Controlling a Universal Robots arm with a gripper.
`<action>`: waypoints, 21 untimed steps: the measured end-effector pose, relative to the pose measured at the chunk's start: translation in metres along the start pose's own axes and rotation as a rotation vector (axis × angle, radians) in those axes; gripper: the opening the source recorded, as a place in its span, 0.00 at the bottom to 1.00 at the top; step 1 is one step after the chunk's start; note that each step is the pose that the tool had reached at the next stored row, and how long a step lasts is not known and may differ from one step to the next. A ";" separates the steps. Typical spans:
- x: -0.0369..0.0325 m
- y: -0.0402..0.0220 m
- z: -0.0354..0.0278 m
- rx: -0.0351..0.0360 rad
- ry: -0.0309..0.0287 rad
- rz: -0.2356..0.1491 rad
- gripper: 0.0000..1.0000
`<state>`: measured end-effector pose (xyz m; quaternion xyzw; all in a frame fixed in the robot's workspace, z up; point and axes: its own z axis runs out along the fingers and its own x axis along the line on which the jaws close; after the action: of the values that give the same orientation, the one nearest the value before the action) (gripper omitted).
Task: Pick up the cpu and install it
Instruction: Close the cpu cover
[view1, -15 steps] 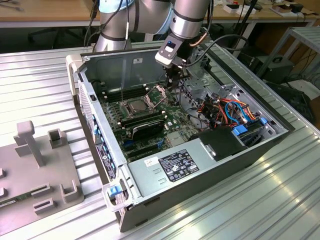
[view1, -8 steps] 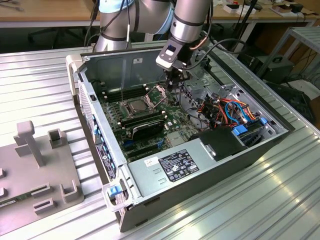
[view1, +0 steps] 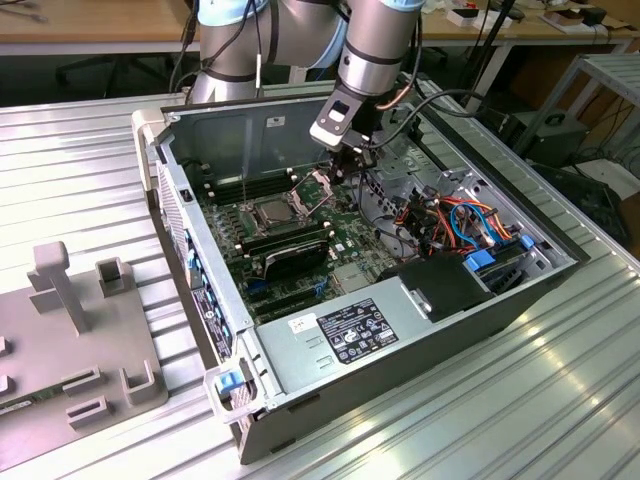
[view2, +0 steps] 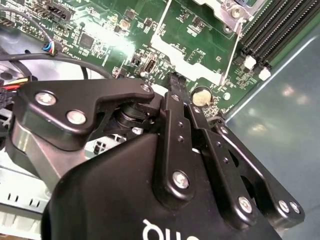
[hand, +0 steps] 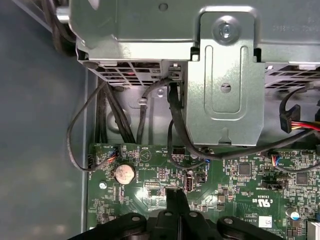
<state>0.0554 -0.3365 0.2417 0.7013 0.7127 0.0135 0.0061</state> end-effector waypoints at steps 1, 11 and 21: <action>0.0000 0.0000 0.0003 0.0001 -0.0003 0.000 0.11; 0.0003 -0.0161 -0.0001 -0.0001 -0.0003 0.000 0.11; 0.0016 -0.0528 -0.0011 -0.0040 -0.0004 0.000 0.11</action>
<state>0.0027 -0.3357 0.2413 0.7012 0.7127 0.0148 0.0077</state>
